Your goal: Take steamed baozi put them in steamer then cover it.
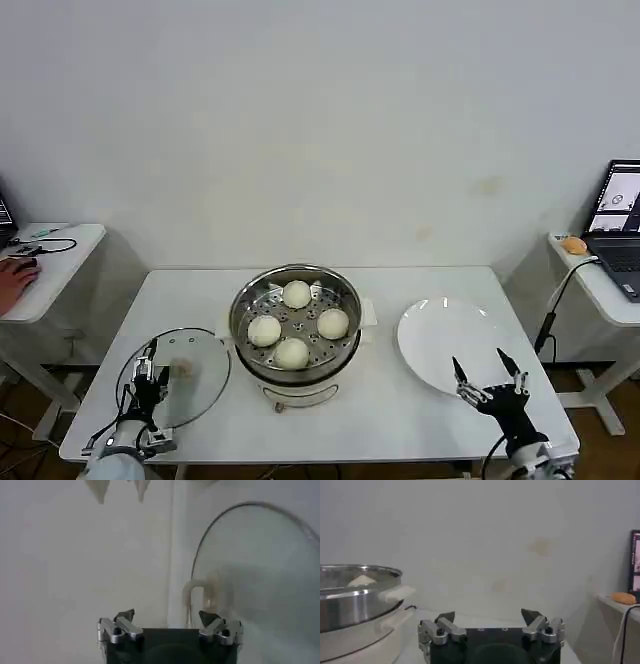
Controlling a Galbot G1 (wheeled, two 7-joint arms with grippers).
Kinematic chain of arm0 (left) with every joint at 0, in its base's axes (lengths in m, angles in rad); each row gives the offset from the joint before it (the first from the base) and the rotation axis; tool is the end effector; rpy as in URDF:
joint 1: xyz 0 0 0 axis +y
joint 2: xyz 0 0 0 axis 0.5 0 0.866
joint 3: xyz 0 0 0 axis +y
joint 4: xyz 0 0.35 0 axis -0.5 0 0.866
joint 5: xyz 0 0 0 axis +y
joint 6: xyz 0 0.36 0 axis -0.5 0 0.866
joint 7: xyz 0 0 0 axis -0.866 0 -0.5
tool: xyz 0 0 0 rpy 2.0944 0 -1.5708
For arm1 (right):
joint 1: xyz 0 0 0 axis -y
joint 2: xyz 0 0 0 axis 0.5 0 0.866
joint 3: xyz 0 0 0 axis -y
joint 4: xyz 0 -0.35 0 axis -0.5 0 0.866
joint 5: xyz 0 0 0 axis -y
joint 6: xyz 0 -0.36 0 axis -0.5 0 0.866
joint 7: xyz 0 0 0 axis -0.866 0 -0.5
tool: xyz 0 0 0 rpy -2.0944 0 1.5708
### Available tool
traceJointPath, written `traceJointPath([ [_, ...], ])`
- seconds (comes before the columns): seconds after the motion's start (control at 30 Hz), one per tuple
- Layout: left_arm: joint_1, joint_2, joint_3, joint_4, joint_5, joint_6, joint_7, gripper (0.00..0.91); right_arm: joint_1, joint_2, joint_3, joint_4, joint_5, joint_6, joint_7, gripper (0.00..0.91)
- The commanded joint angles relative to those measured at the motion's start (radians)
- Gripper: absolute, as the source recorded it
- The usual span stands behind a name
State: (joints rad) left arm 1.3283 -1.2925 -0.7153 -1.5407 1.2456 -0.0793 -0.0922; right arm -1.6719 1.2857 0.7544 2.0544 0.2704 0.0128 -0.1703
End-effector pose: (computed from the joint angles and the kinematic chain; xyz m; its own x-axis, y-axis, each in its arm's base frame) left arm 0.2484 0.1651 -0.4132 -0.9803 -0.1169 0.1590 0.1558 0.0360 0.9871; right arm 0.1612 -0.1213 -0.3070 -0.9894 -0.1069 0.0981 -0.1148 0.9902 -0.0792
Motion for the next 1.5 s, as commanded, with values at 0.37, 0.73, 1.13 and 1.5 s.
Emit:
traceJointPath([
  [0.37,-0.082,-0.003,0.004,0.074,-0.004,0.0,-0.005,0.907,-0.009,0.011,0.0,-0.003,-0.008,0.008,0.0,0.907],
  [0.73,-0.097,-0.007,0.019,0.114,-0.047,0.0,-0.036,0.897,-0.013,0.013,0.002,-0.007,-0.009,0.012,-0.001,0.907],
  [1.13,-0.109,-0.016,0.02,0.164,-0.068,0.001,-0.064,0.0,-0.007,0.017,-0.002,-0.016,-0.009,0.015,0.0,0.907],
  [1.5,-0.101,-0.029,0.023,0.179,-0.074,0.0,-0.072,0.0,0.0,0.021,0.0,-0.019,-0.005,0.015,0.002,0.907],
])
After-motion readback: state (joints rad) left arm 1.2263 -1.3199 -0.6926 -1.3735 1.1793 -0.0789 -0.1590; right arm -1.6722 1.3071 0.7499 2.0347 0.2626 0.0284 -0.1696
